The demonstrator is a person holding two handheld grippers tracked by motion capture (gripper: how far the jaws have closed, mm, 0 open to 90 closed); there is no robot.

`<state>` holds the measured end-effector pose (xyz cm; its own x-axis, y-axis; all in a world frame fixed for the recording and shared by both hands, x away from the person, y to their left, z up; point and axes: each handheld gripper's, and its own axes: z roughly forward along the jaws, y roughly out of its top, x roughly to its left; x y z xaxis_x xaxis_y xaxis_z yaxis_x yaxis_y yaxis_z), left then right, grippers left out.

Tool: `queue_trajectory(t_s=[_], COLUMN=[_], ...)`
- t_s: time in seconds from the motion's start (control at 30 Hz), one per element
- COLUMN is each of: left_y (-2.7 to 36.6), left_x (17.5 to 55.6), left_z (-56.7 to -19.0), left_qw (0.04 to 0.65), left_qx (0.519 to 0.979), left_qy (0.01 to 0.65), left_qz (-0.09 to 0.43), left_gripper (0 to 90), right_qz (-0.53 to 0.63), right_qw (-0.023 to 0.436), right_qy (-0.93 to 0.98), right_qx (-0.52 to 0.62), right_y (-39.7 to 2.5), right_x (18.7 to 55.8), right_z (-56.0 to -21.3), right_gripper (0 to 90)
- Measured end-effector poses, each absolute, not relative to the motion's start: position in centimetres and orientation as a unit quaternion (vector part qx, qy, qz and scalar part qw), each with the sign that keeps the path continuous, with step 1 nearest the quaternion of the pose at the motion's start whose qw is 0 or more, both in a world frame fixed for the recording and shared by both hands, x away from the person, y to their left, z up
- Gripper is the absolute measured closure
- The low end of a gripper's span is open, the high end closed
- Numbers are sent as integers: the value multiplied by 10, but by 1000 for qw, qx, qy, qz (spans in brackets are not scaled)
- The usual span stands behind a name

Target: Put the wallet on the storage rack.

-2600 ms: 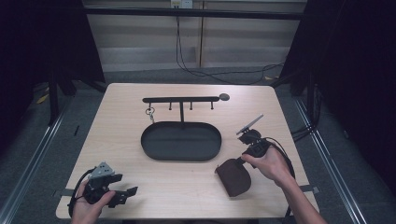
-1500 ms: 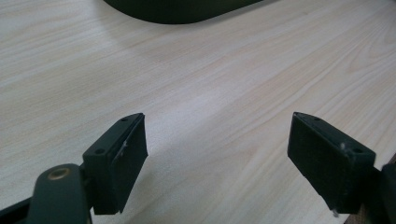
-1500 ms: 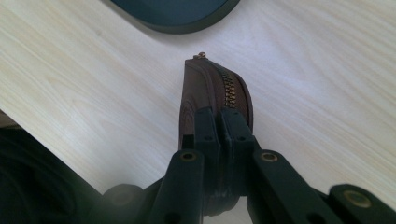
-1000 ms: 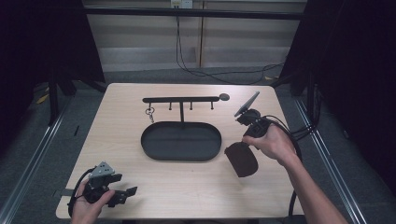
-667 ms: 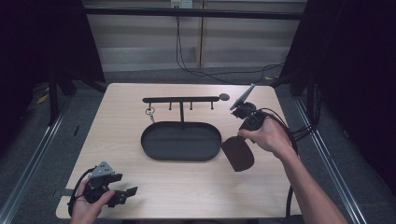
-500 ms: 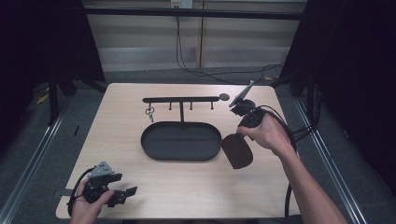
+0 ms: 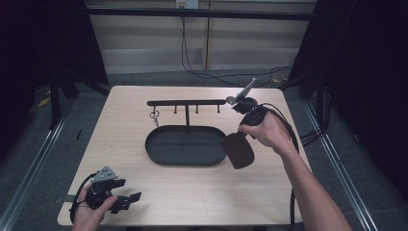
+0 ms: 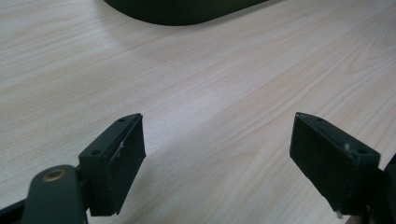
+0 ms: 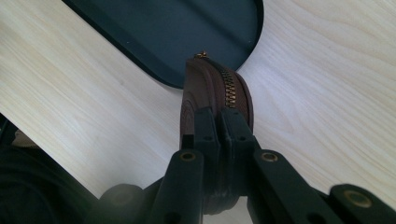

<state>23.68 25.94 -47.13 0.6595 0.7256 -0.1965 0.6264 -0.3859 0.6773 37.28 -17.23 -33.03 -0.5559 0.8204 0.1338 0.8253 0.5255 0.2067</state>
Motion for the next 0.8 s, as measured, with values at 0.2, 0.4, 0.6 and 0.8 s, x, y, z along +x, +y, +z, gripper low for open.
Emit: queue_trajectory(t_s=[0.2,0.4,0.6,0.8], left_y=[259,260,260,261], left_x=[236,235,235,235], left_z=[-471,-469,-469,-469], left_qw=[377,378,378,379], left_qx=[831,831,832,832], left_qy=[405,401,401,400], left_qz=[64,67,65,65], left_gripper=[181,181,181,181], right_qz=[-136,-156,-178,-211], right_qw=[12,7,11,14], right_qy=[-868,-868,-862,-853], right_qx=[-477,-471,-474,-478], right_y=[-171,-167,-163,-158], right_x=[376,378,385,388], right_z=[-328,-326,-328,-331], right_gripper=[861,861,863,864])
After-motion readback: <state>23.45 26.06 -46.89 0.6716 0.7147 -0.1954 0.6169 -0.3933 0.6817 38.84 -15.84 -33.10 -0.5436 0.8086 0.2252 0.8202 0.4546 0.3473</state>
